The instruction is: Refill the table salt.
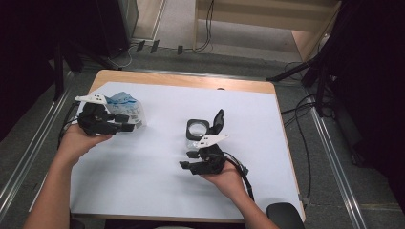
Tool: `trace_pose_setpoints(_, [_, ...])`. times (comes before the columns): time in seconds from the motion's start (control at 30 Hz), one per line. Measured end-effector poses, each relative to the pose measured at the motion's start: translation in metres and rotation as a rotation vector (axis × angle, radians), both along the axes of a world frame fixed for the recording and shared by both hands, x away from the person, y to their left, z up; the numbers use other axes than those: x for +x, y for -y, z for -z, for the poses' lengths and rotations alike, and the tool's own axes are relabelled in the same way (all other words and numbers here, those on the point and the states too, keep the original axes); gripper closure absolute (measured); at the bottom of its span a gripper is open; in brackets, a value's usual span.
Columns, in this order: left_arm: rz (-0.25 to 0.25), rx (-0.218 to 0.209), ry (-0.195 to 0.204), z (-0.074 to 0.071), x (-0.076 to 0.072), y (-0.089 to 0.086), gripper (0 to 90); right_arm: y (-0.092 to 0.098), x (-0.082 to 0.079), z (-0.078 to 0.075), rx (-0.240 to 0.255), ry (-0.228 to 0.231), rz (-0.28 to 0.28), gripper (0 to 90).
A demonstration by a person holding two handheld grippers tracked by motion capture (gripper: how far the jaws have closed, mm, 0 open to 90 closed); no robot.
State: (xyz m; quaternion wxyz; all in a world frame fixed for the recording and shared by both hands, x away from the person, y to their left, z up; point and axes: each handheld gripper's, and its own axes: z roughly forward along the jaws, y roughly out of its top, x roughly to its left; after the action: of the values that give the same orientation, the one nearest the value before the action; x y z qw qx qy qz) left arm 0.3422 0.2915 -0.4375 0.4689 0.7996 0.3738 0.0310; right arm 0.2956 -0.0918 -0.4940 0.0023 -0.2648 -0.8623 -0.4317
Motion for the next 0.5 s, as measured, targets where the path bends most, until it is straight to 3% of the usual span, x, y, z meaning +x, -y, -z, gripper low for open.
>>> trace_pose_setpoints(0.5, [-0.122,0.021,0.025,-0.013,-0.008,-0.051,46.5,0.002,0.001,0.001,-0.006,-0.008,0.013,52.6])
